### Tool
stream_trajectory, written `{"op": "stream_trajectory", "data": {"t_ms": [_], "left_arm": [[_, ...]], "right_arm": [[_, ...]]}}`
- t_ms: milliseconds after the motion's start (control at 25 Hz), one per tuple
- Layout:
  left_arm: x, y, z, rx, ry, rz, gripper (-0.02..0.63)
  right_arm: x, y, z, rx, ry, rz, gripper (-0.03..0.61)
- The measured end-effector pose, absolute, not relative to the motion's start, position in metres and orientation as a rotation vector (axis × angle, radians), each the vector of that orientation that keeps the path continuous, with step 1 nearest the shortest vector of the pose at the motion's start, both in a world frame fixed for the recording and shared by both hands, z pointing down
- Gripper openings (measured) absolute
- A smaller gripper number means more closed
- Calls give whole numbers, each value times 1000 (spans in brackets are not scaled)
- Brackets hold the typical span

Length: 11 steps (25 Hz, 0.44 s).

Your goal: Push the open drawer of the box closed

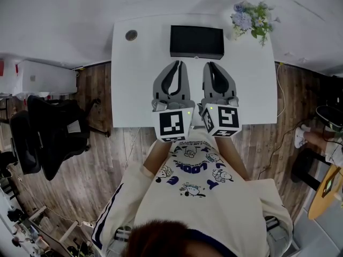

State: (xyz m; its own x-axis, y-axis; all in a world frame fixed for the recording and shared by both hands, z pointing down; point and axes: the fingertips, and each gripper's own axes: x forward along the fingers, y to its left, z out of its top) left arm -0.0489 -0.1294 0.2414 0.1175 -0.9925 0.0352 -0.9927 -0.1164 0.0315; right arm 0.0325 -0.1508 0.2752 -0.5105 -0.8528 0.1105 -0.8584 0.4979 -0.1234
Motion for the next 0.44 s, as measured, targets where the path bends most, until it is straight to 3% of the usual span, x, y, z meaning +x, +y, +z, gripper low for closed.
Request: {"op": "stream_trajectory", "data": {"t_ms": [440], "left_arm": [[-49, -134, 240, 2313, -2058, 2, 29]], "right_arm": [[33, -155, 276, 1530, -2683, 248, 41]]}}
